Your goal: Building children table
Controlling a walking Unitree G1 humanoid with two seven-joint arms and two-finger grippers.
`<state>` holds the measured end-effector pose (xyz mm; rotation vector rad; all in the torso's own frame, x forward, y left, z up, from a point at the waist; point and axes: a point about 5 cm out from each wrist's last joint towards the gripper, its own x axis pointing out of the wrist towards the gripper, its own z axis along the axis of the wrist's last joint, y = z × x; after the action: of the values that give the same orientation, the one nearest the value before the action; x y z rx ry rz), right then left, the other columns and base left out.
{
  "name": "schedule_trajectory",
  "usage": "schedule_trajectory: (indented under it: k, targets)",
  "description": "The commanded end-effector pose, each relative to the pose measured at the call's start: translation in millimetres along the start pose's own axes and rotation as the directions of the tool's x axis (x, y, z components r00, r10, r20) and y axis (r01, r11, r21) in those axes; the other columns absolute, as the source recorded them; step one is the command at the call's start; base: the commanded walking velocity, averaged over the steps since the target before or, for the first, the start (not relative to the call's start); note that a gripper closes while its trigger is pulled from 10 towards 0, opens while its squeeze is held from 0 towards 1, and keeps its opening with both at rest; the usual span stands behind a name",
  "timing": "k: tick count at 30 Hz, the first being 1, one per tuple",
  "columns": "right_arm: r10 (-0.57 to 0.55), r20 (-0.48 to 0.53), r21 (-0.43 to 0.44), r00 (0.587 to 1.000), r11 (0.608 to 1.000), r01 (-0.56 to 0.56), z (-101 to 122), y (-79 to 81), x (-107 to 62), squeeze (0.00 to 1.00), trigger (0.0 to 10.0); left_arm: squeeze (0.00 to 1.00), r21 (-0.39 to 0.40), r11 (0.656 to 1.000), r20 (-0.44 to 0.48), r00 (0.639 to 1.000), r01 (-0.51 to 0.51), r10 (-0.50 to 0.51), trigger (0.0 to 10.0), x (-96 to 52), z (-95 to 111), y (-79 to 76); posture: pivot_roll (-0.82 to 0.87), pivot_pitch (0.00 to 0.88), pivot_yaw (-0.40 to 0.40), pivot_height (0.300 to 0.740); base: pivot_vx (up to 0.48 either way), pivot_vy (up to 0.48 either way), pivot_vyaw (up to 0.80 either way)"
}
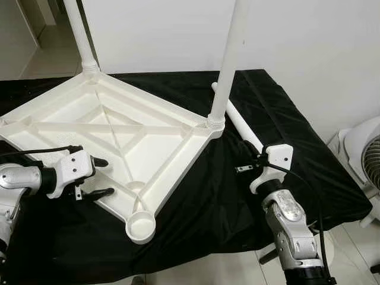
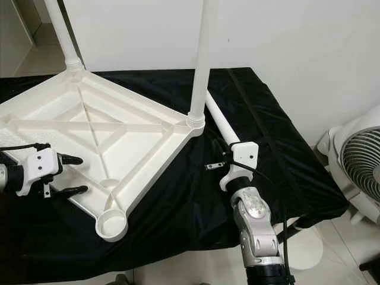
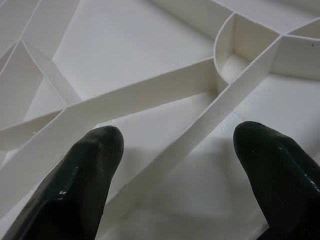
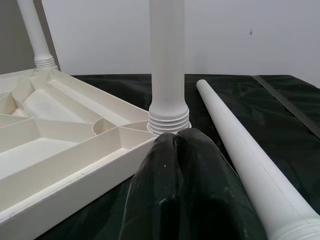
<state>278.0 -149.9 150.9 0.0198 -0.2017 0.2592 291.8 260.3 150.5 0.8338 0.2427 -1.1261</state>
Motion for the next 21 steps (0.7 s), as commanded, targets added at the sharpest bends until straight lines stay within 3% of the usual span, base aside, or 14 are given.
schedule_trajectory:
  k: [1,11,12,21]
  targets:
    - [0.009,-0.007,-0.007,1.0,1.0,-0.009,-3,1.0,0.6,0.0,10.0,0.0,-0.01,0.987,-0.059,0.986,0.158,-0.158,10.0,2.1,-10,-15.4,0.09,0.009,0.006,0.74,0.0,0.0,0.0]
    - [0.013,-0.004,-0.005,1.0,1.0,-0.013,-3,3.7,1.3,0.0,10.0,0.0,0.025,0.98,-0.081,0.978,0.197,-0.194,10.0,12.1,-9,-14.3,0.09,0.003,0.015,0.74,0.0,0.0,0.0]
    - [0.011,0.0,-0.005,1.0,1.0,-0.011,-3,4.9,0.9,0.0,10.0,0.0,0.037,0.978,-0.095,0.975,0.204,-0.2,10.0,21.8,-8,-9.8,0.08,0.001,0.027,0.74,0.0,0.0,0.0]
    - [0.007,0.003,-0.004,1.0,1.0,-0.007,-2,5.4,0.4,0.0,10.0,0.0,0.035,0.979,-0.101,0.975,0.202,-0.197,10.0,27.8,-8,-7.0,0.07,0.002,0.033,0.74,0.0,0.0,0.0]
